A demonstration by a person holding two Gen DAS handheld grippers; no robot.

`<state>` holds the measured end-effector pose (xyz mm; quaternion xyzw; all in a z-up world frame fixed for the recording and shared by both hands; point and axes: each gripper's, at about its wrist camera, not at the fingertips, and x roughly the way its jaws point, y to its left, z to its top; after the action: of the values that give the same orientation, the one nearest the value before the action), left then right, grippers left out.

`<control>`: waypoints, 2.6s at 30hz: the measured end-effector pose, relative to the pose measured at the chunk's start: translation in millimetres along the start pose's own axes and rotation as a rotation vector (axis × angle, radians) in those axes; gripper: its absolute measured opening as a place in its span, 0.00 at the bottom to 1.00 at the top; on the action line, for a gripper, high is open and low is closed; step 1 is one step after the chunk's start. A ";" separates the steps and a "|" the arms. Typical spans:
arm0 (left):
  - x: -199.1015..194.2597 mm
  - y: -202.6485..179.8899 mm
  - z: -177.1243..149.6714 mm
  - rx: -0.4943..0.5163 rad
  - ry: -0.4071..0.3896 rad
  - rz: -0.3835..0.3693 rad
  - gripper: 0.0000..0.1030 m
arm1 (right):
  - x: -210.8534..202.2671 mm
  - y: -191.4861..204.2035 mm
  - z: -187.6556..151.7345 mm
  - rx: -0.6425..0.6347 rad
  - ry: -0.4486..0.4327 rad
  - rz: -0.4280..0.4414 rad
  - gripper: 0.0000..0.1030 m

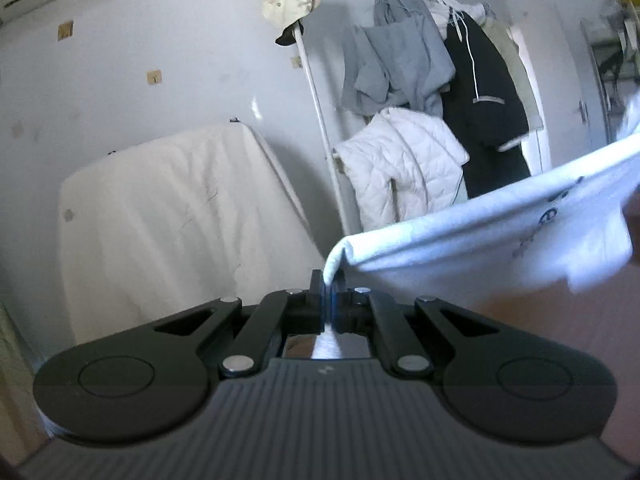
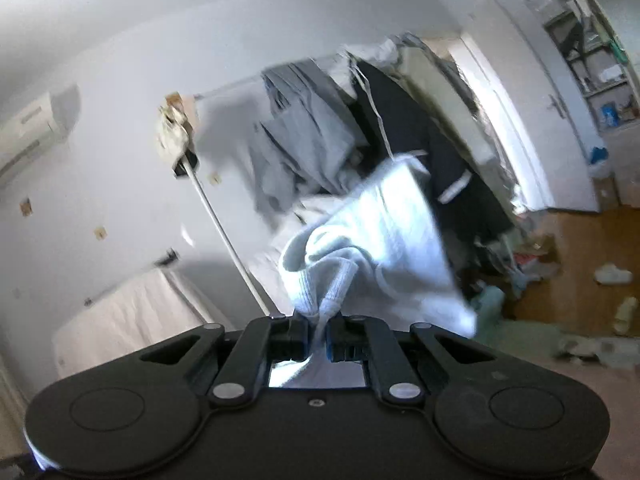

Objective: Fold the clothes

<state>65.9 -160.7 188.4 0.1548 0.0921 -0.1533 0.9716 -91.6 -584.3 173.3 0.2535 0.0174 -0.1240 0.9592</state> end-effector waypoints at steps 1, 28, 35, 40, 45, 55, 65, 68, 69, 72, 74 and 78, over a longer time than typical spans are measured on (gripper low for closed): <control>-2.8 -3.3 -13.8 0.020 0.018 0.000 0.03 | -9.9 -6.8 -18.3 0.019 0.025 -0.026 0.09; 18.3 20.9 -202.7 -0.270 0.646 0.050 0.10 | -114.4 -48.7 -237.2 0.065 0.350 -0.802 0.49; 12.3 -6.4 -183.1 -0.319 0.550 -0.160 0.40 | -82.1 -75.1 -138.4 -0.018 0.494 -0.319 0.60; 20.3 -49.6 -181.9 -0.398 0.586 -0.351 0.41 | -39.6 -138.6 -160.9 -0.063 0.645 -0.261 0.60; 34.9 -120.5 -185.6 -0.392 0.644 -0.478 0.41 | -25.7 -199.9 -194.2 0.071 0.687 -0.308 0.60; 82.6 -224.2 -173.2 -0.390 0.668 -0.545 0.41 | -4.3 -235.9 -225.1 0.208 0.715 -0.335 0.59; 54.5 -248.1 -191.2 -0.191 0.625 -0.525 0.37 | -13.3 -184.3 -213.7 -0.121 0.593 -0.402 0.08; 50.9 -259.6 -190.1 -0.120 0.619 -0.483 0.38 | 15.2 -190.7 -244.6 -0.210 0.688 -0.451 0.08; 48.0 -265.2 -186.3 -0.073 0.609 -0.474 0.40 | 20.4 -187.7 -249.1 -0.254 0.693 -0.461 0.08; 40.0 -273.8 -179.9 0.014 0.585 -0.480 0.40 | 24.3 -186.9 -245.1 -0.244 0.693 -0.489 0.09; 38.5 -272.2 -182.8 -0.006 0.589 -0.486 0.43 | 21.0 -188.5 -240.3 -0.289 0.660 -0.567 0.14; 37.6 -267.9 -187.8 -0.060 0.600 -0.482 0.44 | 10.1 -184.0 -237.1 -0.535 0.614 -0.854 0.19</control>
<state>-11.0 -351.5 -68.8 0.1381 0.4107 -0.3222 0.8417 -120.2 -624.9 -122.9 -0.0023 0.4257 -0.4116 0.8058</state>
